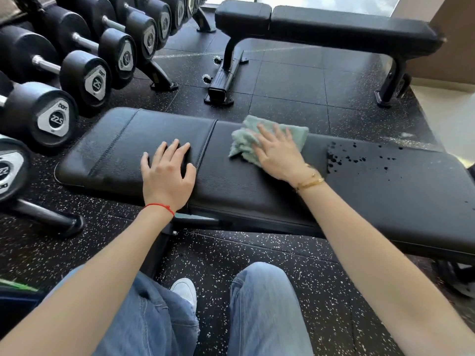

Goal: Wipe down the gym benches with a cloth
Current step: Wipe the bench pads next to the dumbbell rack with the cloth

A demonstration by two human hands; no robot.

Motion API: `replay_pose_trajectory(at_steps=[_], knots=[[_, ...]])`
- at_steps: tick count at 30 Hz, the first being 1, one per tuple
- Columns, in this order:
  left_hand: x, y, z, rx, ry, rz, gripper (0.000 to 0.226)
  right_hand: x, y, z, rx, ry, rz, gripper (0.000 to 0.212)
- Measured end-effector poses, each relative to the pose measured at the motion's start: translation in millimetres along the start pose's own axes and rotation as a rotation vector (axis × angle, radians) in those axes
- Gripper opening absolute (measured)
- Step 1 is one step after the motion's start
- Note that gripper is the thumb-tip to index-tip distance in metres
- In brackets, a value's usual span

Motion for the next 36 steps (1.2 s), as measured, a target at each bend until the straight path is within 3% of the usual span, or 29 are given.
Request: replay_pose_trajectory(at_steps=[5,9,13,16,19,24,26,32,36], knots=[[1.4,0.1,1.0,0.008,0.008,0.018,0.056,43.4,-88.7,20.1,0.055,0.044,-0.351,0.05],[2.7,2.2,3.1,0.048,0.004,0.06,0.051,18.7,-89.7,10.2,0.024,0.079,-0.285,0.048],[20.4,10.0,0.0,0.066,-0.022,0.048,0.05,14.7,-14.0,6.1,0.017,0.059,-0.14,0.05],[43.9,17.0,-2.5,0.083,0.026,-0.001,0.048,46.8,36.0,17.1,0.033,0.034,-0.108,0.05],[61.2,22.1,-3.1,0.103,0.06,-0.009,0.048,77.0,34.1,27.1,0.031,0.036,-0.197,0.051],[72.2,23.9,2.2,0.108,0.052,-0.027,0.048,82.6,-46.7,36.5,0.081,0.082,-0.523,0.05],[70.9,22.9,3.2,0.097,0.06,-0.022,0.049,71.2,-40.1,33.1,0.106,0.093,-0.5,0.051],[67.7,21.3,2.5,0.058,0.073,-0.033,0.048,83.1,60.9,21.7,0.072,0.048,-0.17,0.049],[68.0,21.1,3.3,0.062,0.08,-0.039,0.048,114.2,15.8,36.4,0.071,0.054,-0.386,0.05]])
Point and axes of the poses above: each hand's wrist, its own y-axis towards the middle knuckle, its own z-axis out of the palm, x = y × z, the point moved 5 cm from there along y, towards the middle knuckle, and after that the axes turned 10 degrees about y, right-handed, at the moved point
